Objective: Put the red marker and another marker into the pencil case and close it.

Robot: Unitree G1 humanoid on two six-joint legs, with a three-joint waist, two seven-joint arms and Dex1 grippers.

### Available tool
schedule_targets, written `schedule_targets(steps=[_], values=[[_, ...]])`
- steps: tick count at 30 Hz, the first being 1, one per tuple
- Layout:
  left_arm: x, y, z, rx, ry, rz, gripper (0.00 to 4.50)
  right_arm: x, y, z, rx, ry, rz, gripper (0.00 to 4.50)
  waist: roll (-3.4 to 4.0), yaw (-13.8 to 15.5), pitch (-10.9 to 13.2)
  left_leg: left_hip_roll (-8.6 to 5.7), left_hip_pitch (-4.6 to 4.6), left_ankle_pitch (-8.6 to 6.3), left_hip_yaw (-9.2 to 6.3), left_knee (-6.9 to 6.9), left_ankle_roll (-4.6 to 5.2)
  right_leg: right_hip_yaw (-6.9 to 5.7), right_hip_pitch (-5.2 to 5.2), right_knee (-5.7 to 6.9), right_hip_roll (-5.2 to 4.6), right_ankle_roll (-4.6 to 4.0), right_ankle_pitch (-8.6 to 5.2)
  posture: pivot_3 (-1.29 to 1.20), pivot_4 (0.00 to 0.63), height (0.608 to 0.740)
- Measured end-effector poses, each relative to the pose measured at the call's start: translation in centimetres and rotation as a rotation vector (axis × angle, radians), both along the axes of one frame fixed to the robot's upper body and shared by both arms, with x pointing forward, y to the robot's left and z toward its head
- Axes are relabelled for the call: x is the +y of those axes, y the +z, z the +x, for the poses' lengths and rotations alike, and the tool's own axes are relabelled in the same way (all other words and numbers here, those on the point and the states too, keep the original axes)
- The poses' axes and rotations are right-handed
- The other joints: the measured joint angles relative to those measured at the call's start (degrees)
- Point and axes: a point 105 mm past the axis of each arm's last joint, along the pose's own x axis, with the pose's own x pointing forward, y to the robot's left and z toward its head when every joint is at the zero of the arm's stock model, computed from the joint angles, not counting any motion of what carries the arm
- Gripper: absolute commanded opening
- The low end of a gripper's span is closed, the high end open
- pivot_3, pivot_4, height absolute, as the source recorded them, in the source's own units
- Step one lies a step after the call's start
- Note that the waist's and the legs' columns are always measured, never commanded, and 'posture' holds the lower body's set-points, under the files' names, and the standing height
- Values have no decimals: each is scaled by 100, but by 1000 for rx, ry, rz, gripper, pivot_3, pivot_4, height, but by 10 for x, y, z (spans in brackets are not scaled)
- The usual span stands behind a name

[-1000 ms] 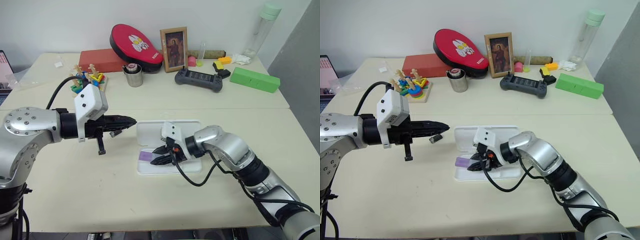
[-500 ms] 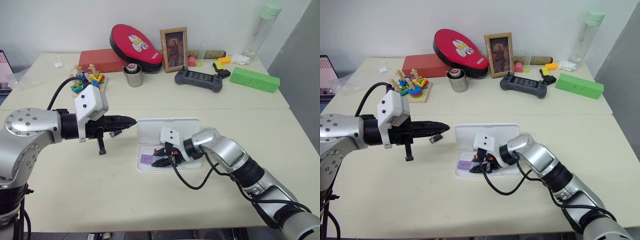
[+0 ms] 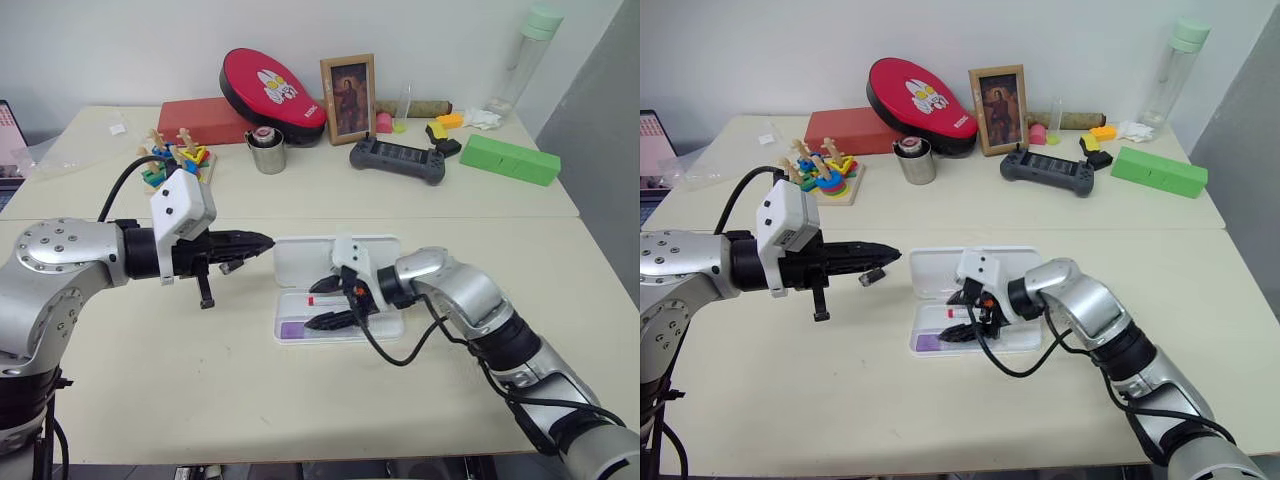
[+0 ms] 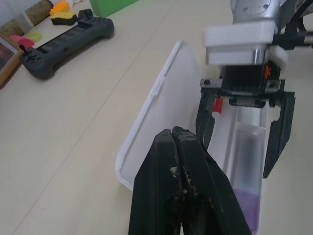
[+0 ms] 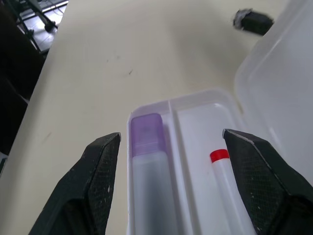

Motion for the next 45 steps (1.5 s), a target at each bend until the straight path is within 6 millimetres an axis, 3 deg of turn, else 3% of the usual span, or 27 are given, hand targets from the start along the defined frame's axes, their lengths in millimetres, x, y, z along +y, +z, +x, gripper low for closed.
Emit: schedule_targets(steps=[5,9,16,20,31,38,45], values=[[16,8,-1,-12,70,-46,0,-15,35,-5,-43,-7,73,3499,0,-3,0,0,0,0,0,-1,0,1,-1,0,0,0,0,0,150,740],[36,4,1,6,154,-54,0,-27,56,-4,-98,-23,101,3499,0,-5,0,0,0,0,1,-1,0,1,-2,0,0,0,0,0,150,740],[57,4,9,-35,263,-48,0,-31,77,5,-170,-64,134,3499,0,-3,0,0,0,0,1,-1,0,1,-2,-1,0,0,0,0,150,740],[77,-10,16,36,400,-48,662,-33,84,13,-194,-103,152,3531,0,-6,0,0,0,0,1,-3,0,0,-4,-1,0,0,0,0,150,740],[92,-24,26,43,470,-6,2942,-33,88,17,-221,-119,166,3531,0,-4,0,0,0,0,2,-4,0,1,-4,-1,0,0,0,0,150,740],[82,-52,32,78,409,24,2942,-33,88,17,-227,-124,165,3531,0,-2,0,0,0,0,2,-5,0,0,-4,-1,0,-1,0,0,150,740],[75,-65,55,99,402,-22,2942,-33,88,17,-234,-128,159,3531,1,7,0,0,0,0,0,-4,0,-2,-3,3,0,-1,0,0,150,740]])
